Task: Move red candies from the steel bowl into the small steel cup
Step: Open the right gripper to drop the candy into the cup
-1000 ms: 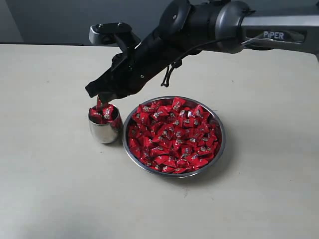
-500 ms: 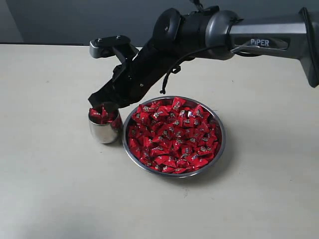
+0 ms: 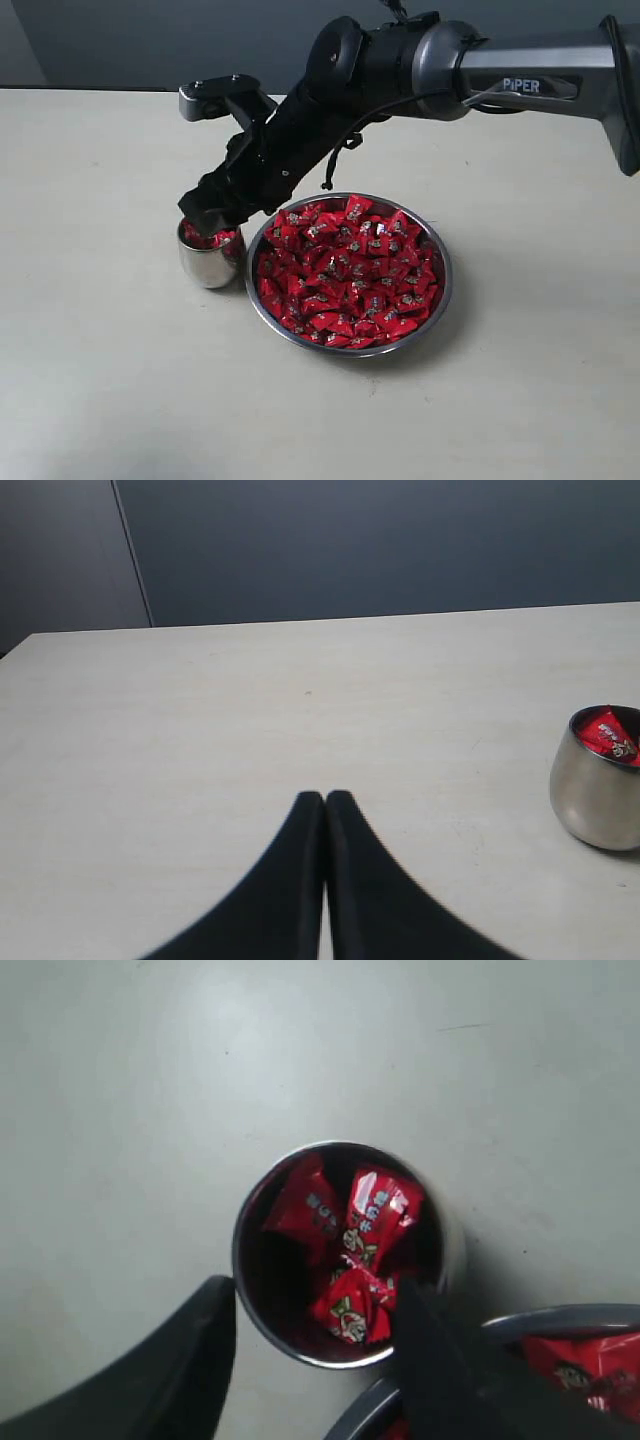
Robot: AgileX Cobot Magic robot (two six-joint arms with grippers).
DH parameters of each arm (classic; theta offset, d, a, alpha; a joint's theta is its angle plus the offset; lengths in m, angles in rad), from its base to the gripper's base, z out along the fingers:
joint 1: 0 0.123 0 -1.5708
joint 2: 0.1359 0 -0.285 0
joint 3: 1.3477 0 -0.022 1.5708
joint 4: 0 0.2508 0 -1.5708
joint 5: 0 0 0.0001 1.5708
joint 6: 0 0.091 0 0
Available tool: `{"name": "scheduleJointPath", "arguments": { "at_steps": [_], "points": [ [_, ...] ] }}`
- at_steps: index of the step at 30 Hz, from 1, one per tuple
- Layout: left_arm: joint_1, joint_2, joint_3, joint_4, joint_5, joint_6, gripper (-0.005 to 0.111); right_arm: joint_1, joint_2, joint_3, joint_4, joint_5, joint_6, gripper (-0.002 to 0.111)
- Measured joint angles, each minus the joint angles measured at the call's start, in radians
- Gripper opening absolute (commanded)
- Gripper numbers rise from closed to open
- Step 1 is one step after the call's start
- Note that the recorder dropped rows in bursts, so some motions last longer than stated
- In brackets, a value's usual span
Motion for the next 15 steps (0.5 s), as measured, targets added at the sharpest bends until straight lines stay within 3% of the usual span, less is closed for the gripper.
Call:
{"name": "scheduleJointPath", "arguments": {
  "at_steps": [15],
  "points": [
    [0.000,0.000,0.000,0.000,0.000,0.000,0.000,0.000,0.000,-0.022,-0.003,-0.004,0.006,0.045]
  ]
}}
